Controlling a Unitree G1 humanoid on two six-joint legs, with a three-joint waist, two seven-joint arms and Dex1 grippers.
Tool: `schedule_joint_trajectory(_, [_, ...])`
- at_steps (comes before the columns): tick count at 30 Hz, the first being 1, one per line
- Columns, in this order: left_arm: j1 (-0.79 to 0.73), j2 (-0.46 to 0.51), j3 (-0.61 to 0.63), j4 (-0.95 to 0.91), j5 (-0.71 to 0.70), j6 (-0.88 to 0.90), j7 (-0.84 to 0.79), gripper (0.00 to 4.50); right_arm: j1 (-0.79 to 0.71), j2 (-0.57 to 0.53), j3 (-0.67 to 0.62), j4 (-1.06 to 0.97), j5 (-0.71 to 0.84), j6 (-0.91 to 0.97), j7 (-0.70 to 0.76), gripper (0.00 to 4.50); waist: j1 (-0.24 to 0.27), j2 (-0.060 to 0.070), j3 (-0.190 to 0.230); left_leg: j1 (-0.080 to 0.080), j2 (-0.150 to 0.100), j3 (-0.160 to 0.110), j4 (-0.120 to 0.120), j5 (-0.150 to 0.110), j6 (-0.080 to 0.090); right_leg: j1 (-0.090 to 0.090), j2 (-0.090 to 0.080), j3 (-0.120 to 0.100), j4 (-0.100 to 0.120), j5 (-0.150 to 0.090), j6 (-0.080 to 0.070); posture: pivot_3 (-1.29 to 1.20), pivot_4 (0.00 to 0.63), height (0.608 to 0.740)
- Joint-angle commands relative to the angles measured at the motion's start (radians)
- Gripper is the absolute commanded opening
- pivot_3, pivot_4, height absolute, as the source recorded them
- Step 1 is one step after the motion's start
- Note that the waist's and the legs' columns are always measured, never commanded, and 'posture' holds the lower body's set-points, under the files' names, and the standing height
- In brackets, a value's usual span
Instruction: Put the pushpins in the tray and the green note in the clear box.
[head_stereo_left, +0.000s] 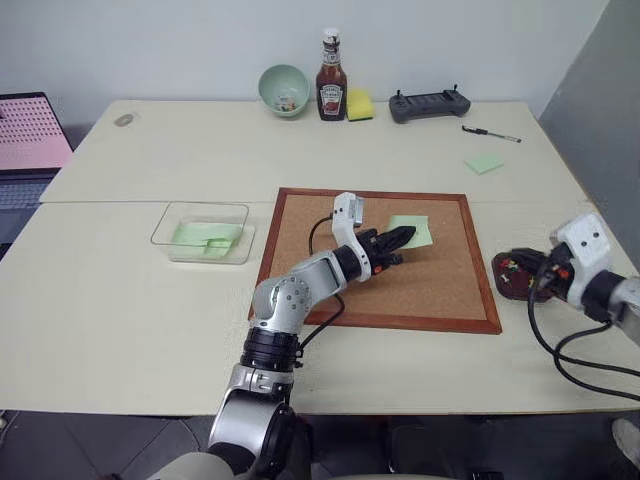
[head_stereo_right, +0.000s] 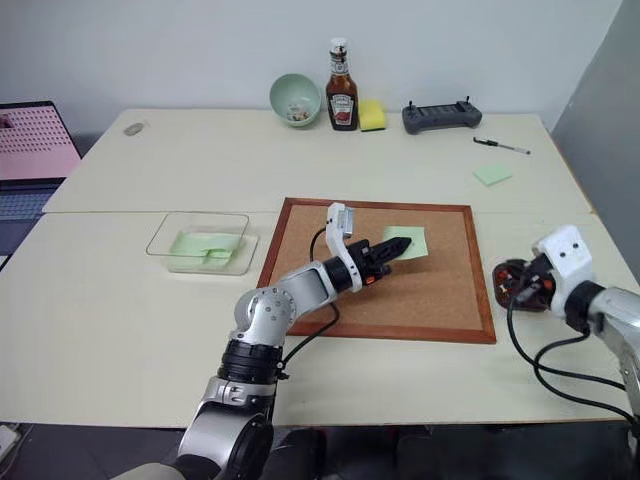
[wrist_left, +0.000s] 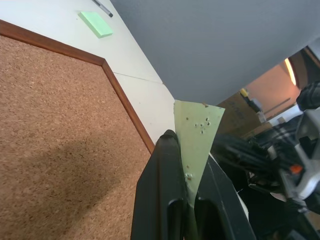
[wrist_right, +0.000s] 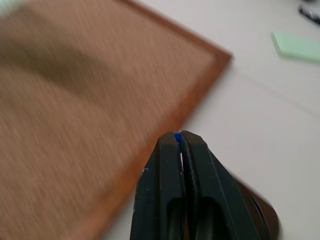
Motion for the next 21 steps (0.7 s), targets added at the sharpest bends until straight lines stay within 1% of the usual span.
schedule_joint_trajectory(1, [-0.006, -0.005, -0.017, -0.044, 0.008, 0.002, -0.022, 0.02, 0.018, -0.049, -0.009, 0.025, -0.071, -0.07, 0.019, 0.0, -0.001, 0.0, 0.0, 0.0, 0.0, 0.0, 0.0, 0.0, 0.0, 0.0, 0.0, 0.0, 0.0, 0.0, 0.0, 0.0, 0.15, 0.74])
schedule_joint_trajectory(4, [-0.008, -0.007, -0.019, -0.043, 0.018, 0.0, -0.027, 0.02, 0.028, -0.065, -0.002, 0.063, -0.112, -0.099, 0.021, 0.0, -0.001, 0.0, 0.0, 0.0, 0.0, 0.0, 0.0, 0.0, 0.0, 0.0, 0.0, 0.0, 0.001, 0.0, 0.0, 0.0, 0.15, 0.74])
schedule_joint_trajectory(9, [-0.01, -0.017, -0.018, -0.04, 0.028, -0.002, -0.027, 0.02, -0.003, -0.067, 0.028, 0.134, -0.171, -0.139, 0.013, 0.0, 0.0, 0.0, 0.0, 0.0, 0.0, 0.0, 0.0, 0.0, 0.0, 0.0, 0.0, 0.0, 0.0, 0.0, 0.0, 0.0, 0.15, 0.74])
schedule_joint_trajectory(12, [-0.011, -0.021, -0.017, -0.039, 0.032, -0.002, -0.028, 0.02, -0.016, -0.059, 0.039, 0.16, -0.18, -0.153, 0.025, 0.0, 0.0, 0.0, 0.0, 0.0, 0.0, 0.0, 0.001, 0.0, 0.0, 0.0, 0.0, 0.0, 0.0, 0.0, 0.0, 0.0, 0.15, 0.74])
schedule_joint_trajectory(14, [-0.012, -0.022, -0.016, -0.037, 0.035, -0.004, -0.028, 0.0, -0.027, -0.057, 0.052, 0.178, -0.187, -0.164, 0.03, 0.46, 0.0, 0.0, 0.0, 0.0, 0.0, 0.0, 0.001, 0.0, 0.0, 0.0, 0.0, 0.0, 0.0, 0.0, 0.0, 0.0, 0.15, 0.74])
schedule_joint_trajectory(15, [-0.013, -0.023, -0.015, -0.036, 0.036, -0.005, -0.027, 0.0, -0.033, -0.055, 0.059, 0.186, -0.19, -0.169, 0.033, 0.59, 0.0, 0.0, 0.0, 0.0, 0.0, 0.0, 0.001, 0.0, 0.0, 0.0, 0.0, 0.0, 0.0, 0.0, 0.0, 0.0, 0.15, 0.74])
schedule_joint_trajectory(16, [-0.013, -0.023, -0.014, -0.036, 0.037, -0.005, -0.027, 0.0, -0.038, -0.053, 0.062, 0.192, -0.192, -0.173, 0.036, 0.93, 0.0, 0.0, 0.0, 0.0, 0.0, 0.0, 0.001, 0.0, 0.0, 0.0, 0.0, 0.0, 0.0, 0.0, 0.0, 0.0, 0.15, 0.74])
schedule_joint_trajectory(17, [-0.013, -0.023, -0.014, -0.035, 0.038, -0.006, -0.027, 0.0, -0.044, -0.051, 0.065, 0.197, -0.194, -0.175, 0.039, 1.09, 0.0, 0.0, 0.0, 0.0, 0.0, 0.0, 0.001, 0.0, 0.0, 0.0, 0.0, 0.0, 0.0, 0.0, 0.0, 0.0, 0.15, 0.74])
schedule_joint_trajectory(18, [-0.013, -0.023, -0.013, -0.035, 0.038, -0.006, -0.027, 0.0, -0.049, -0.049, 0.068, 0.2, -0.196, -0.176, 0.041, 1.4, 0.001, 0.0, 0.0, 0.0, 0.0, 0.0, 0.001, 0.0, -0.001, 0.0, 0.0, 0.0, 0.0, 0.0, 0.0, 0.0, 0.15, 0.74])
schedule_joint_trajectory(20, [-0.012, -0.023, -0.012, -0.036, 0.04, -0.007, -0.028, 0.0, -0.06, -0.045, 0.068, 0.204, -0.192, -0.173, 0.048, 1.88, 0.001, 0.0, 0.0, 0.0, 0.0, 0.0, 0.001, 0.0, -0.001, 0.0, 0.0, 0.0, 0.0, 0.0, 0.0, 0.0, 0.15, 0.74])
schedule_joint_trajectory(21, [-0.012, -0.022, -0.011, -0.036, 0.04, -0.008, -0.027, 0.0, -0.062, -0.045, 0.067, 0.203, -0.19, -0.169, 0.051, 2.03, 0.001, 0.0, 0.0, 0.0, 0.0, 0.0, 0.001, 0.0, -0.001, 0.0, 0.0, 0.0, 0.0, 0.0, 0.0, 0.0, 0.15, 0.74])
